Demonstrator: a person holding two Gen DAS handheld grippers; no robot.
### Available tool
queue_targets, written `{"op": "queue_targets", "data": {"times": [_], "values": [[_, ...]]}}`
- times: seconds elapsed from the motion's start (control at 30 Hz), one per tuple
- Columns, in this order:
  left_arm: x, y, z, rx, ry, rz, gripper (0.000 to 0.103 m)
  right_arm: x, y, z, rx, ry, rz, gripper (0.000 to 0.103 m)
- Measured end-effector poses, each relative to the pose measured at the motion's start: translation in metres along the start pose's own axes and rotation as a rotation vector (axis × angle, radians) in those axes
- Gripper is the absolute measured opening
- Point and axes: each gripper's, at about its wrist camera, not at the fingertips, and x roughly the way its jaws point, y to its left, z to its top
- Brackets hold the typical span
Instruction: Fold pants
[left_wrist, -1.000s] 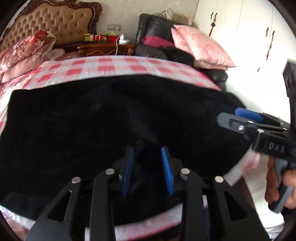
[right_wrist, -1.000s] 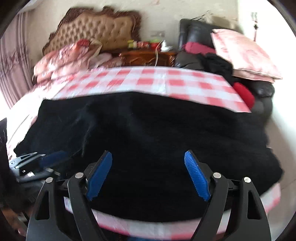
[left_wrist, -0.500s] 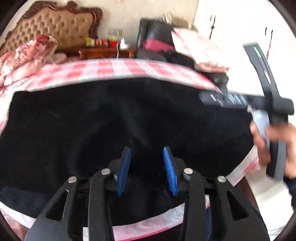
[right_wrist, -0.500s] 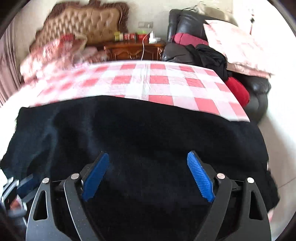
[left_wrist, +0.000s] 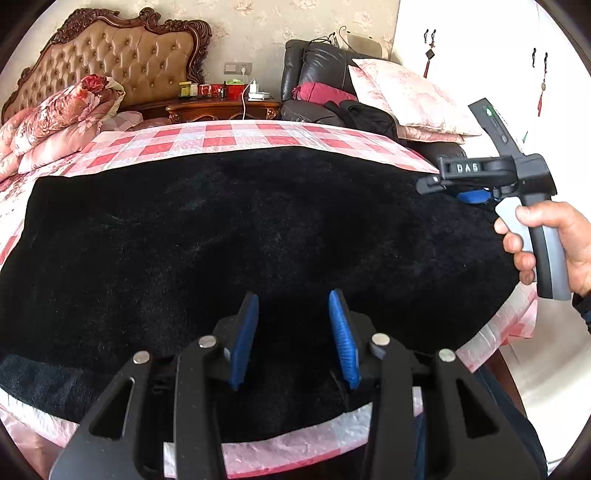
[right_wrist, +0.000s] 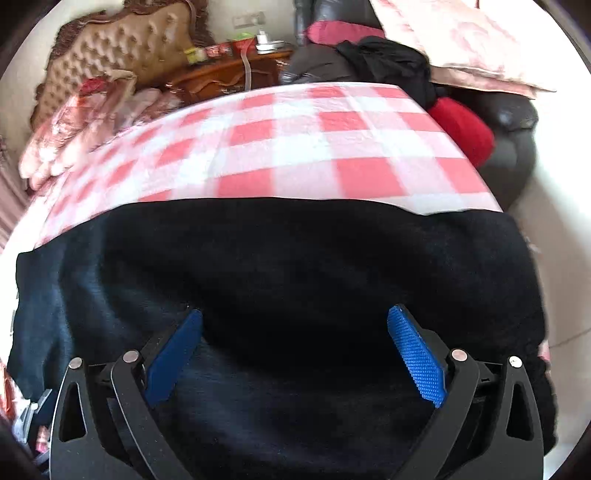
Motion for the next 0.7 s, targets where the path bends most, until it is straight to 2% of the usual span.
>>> {"op": "queue_targets", "data": {"times": [0.03,0.1,0.13,0.2,0.23,0.27,0.3,0.33,0.43,0.47,0.53,0.63,0.7], "values": [[-0.002,-0.001,-0.001,0.002,0.000,0.001,0.041,0.005,0.000,-0.002,-0.047,0.011,-0.038,0.097],[-0.003,-0.001,-0.001,0.005,-0.001,0.002,0.041,0.004,0.002,-0.001,-0.086,-0.003,-0.046,0.097],[-0.002,-0.002,-0.001,0.007,0.000,0.003,0.042,0.003,0.003,0.000,-0.092,-0.006,-0.056,0.097],[-0.003,-0.001,-0.001,0.007,0.000,0.012,0.045,-0.008,-0.002,0.005,-0.055,-0.059,-0.135,0.098],[-0.002,-0.001,-0.001,0.004,-0.001,0.013,0.046,-0.010,-0.006,0.007,-0.032,-0.073,-0.118,0.098],[-0.003,0.000,-0.001,0.003,-0.003,0.012,0.046,-0.008,-0.012,0.010,-0.006,-0.069,-0.042,0.098],[-0.003,0.000,-0.001,0.002,-0.005,0.015,0.046,-0.003,-0.012,0.012,-0.018,-0.049,-0.048,0.098],[-0.002,-0.001,-0.001,0.000,-0.005,0.019,0.046,0.007,-0.009,0.011,-0.071,-0.018,-0.164,0.098],[-0.002,-0.003,-0.001,0.003,-0.003,0.030,0.047,0.009,-0.013,0.014,-0.081,-0.034,-0.147,0.098],[-0.002,-0.002,-0.001,0.002,-0.002,0.029,0.047,0.005,-0.013,0.017,-0.055,-0.022,-0.178,0.098],[-0.006,0.001,0.000,-0.017,-0.010,0.028,0.048,-0.008,-0.008,0.017,-0.012,-0.062,-0.212,0.098],[-0.019,0.017,0.002,-0.073,-0.070,0.080,0.048,-0.033,0.030,0.000,-0.026,-0.114,0.001,0.098],[-0.024,0.044,0.002,-0.147,-0.075,0.176,0.048,-0.044,0.064,-0.017,-0.082,-0.138,0.050,0.098]]}}
